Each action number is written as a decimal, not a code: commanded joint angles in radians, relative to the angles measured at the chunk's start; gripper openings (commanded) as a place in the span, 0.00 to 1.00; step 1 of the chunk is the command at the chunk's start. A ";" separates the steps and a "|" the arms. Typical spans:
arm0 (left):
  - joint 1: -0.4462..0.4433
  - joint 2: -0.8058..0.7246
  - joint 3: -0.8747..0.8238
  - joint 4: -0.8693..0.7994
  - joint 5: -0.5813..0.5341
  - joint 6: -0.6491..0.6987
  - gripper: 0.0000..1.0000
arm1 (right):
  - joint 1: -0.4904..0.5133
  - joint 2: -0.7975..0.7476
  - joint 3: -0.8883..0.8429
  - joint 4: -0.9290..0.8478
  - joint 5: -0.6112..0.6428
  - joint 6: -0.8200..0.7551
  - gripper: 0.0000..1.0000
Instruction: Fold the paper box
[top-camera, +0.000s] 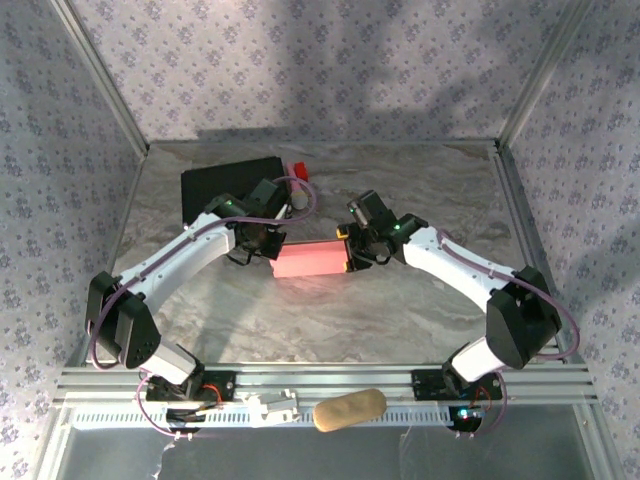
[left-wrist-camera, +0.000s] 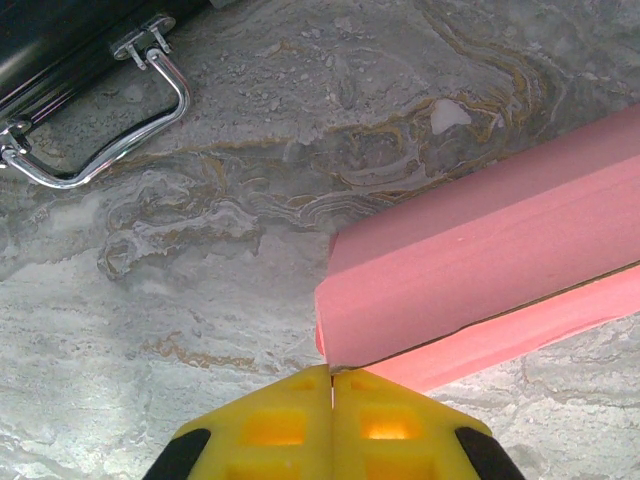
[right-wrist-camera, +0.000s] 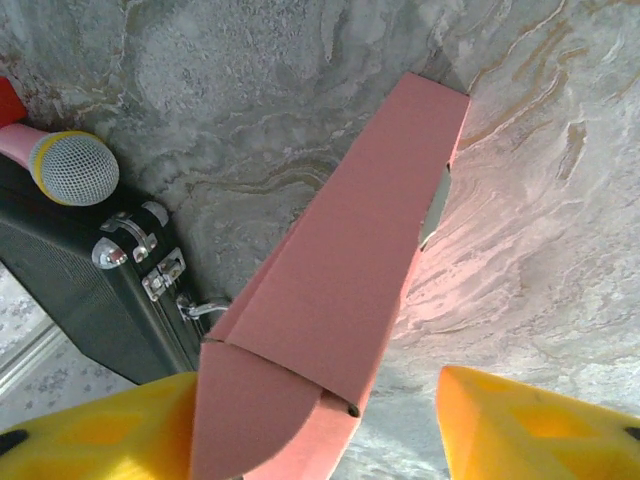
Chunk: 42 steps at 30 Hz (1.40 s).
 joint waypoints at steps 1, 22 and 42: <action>-0.011 0.003 0.037 -0.019 0.011 -0.014 0.00 | -0.004 0.040 0.010 -0.048 -0.021 0.014 0.56; -0.006 0.005 0.085 -0.050 0.093 -0.050 0.00 | 0.018 0.071 0.020 -0.093 0.038 0.006 0.40; 0.081 -0.023 0.016 0.038 0.288 -0.086 0.00 | 0.072 0.109 0.018 -0.074 0.127 0.046 0.40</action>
